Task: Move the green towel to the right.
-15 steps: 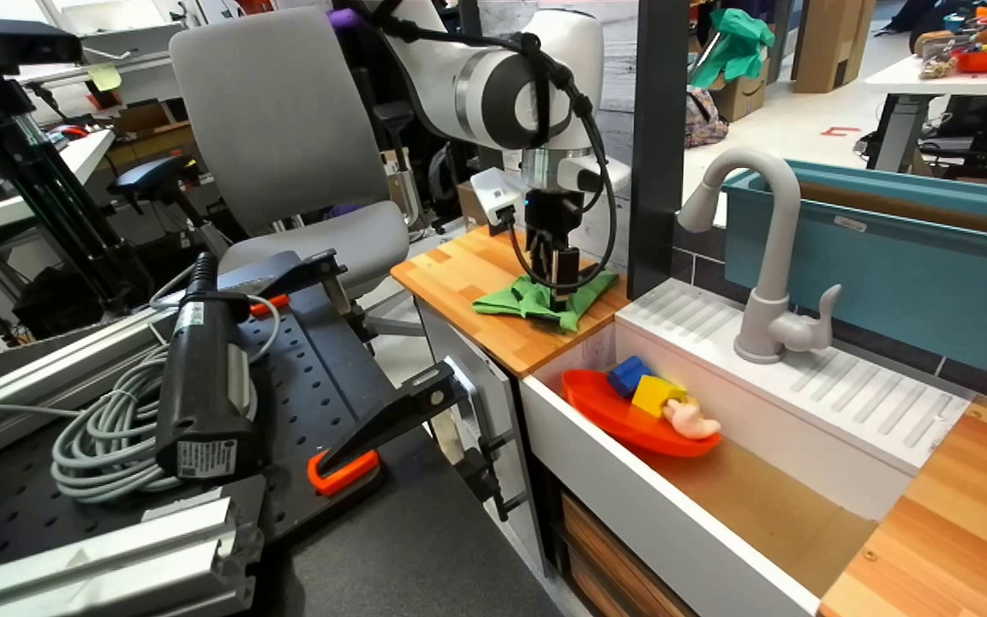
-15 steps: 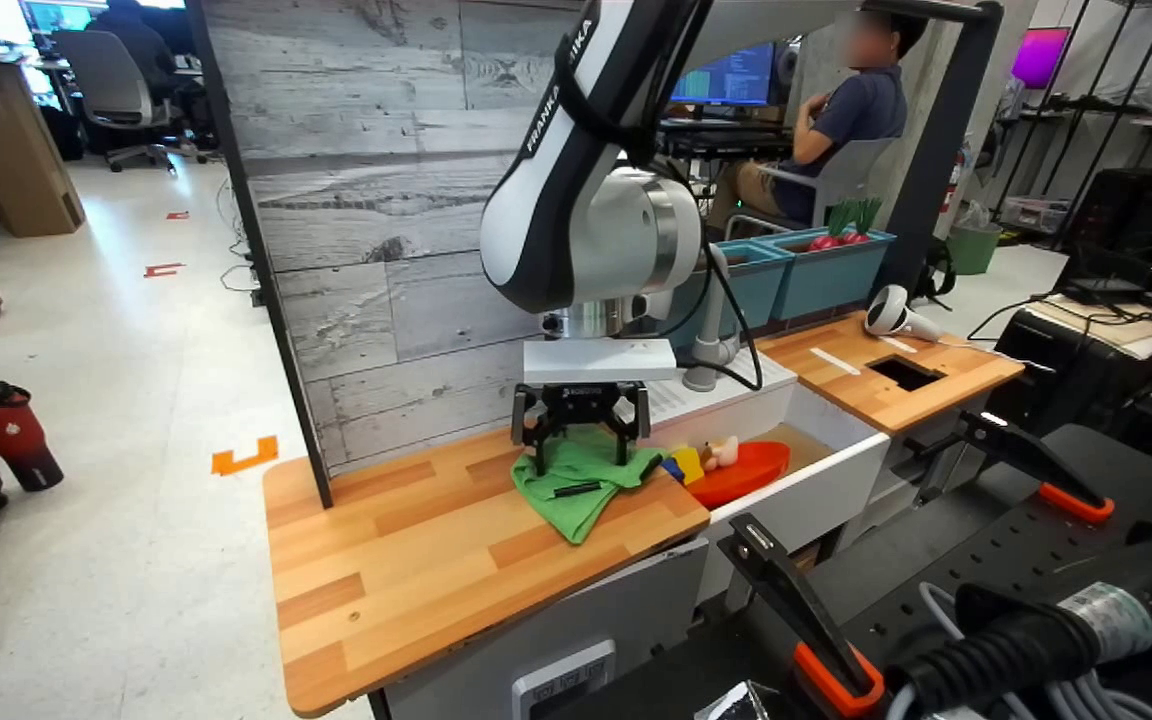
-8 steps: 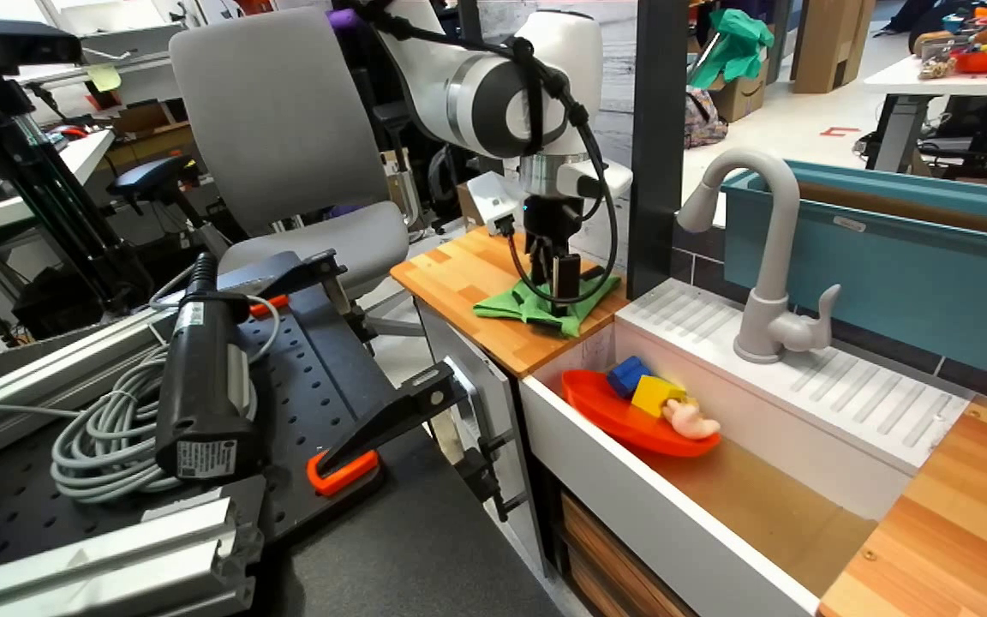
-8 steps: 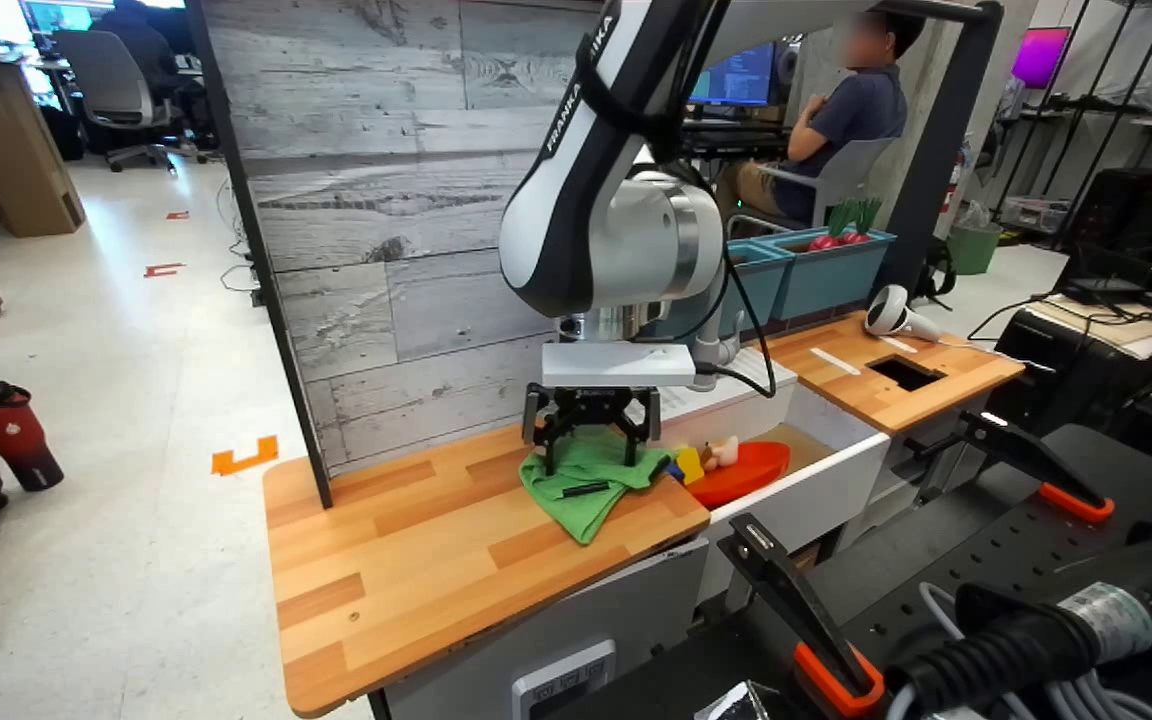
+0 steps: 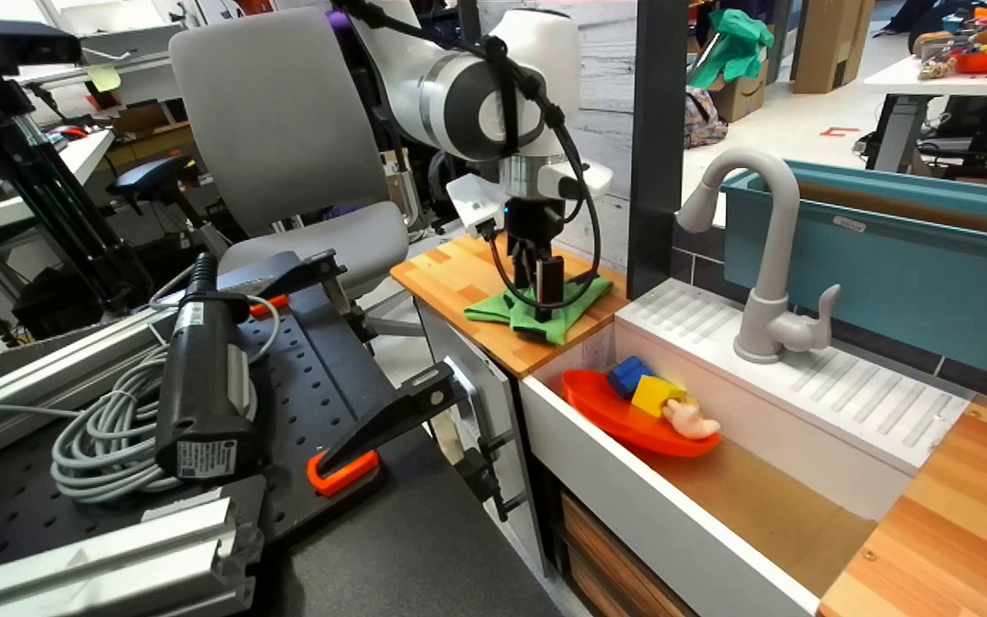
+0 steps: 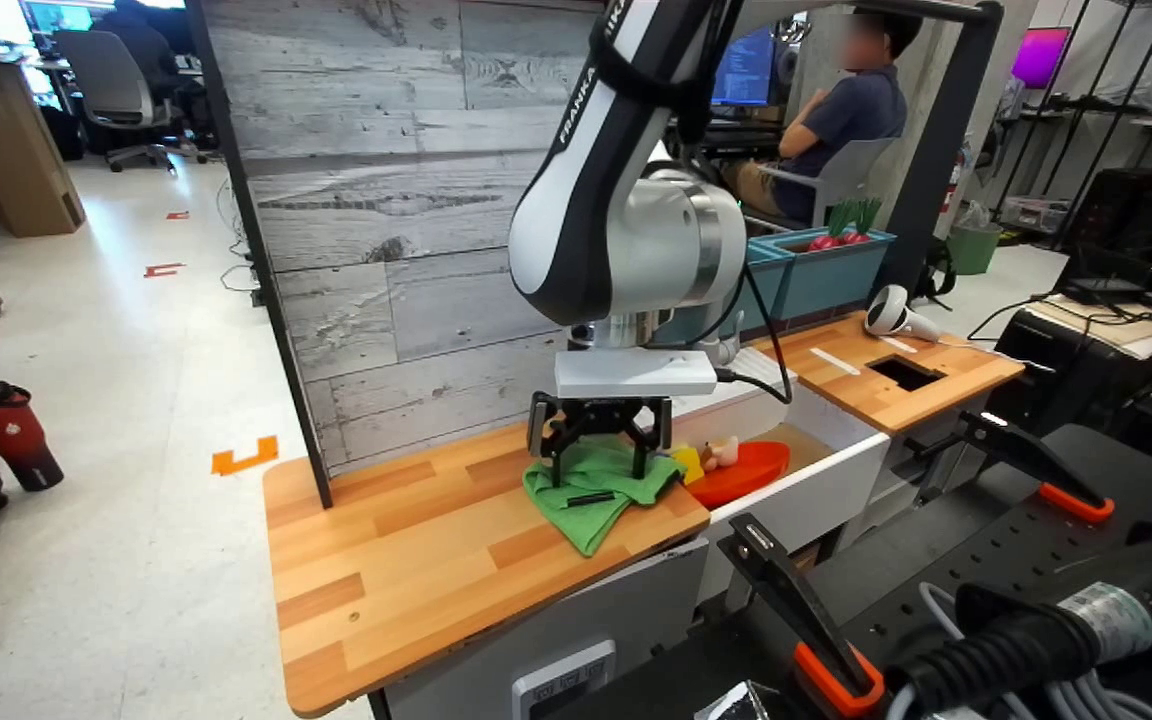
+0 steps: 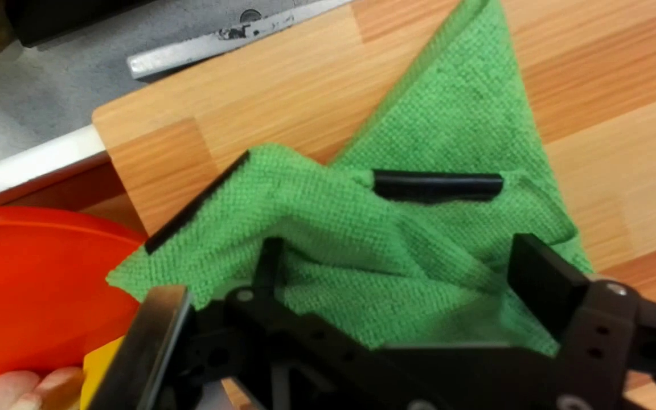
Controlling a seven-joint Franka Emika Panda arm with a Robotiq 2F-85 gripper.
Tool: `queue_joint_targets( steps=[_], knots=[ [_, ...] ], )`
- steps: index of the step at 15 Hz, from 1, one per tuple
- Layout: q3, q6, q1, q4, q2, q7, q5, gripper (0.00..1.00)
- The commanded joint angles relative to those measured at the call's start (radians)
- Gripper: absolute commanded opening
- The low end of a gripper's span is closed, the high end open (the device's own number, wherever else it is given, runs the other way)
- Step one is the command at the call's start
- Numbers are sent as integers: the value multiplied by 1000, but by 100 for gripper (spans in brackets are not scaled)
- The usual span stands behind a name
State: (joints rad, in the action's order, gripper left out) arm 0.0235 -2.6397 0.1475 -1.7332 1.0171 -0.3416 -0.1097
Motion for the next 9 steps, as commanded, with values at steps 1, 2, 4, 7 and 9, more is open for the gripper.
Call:
queue_joint_targets(
  steps=[1,2,4,7,9],
  knots=[
    [19,-67,-2,-125,-101,35,-22,100],
    [22,-88,1,-160,-129,33,-23,100],
    [38,-148,3,-242,-198,32,-30,100],
    [69,-247,5,-374,-307,32,-40,100],
    [52,-203,17,-286,-238,22,-27,100]
  ],
)
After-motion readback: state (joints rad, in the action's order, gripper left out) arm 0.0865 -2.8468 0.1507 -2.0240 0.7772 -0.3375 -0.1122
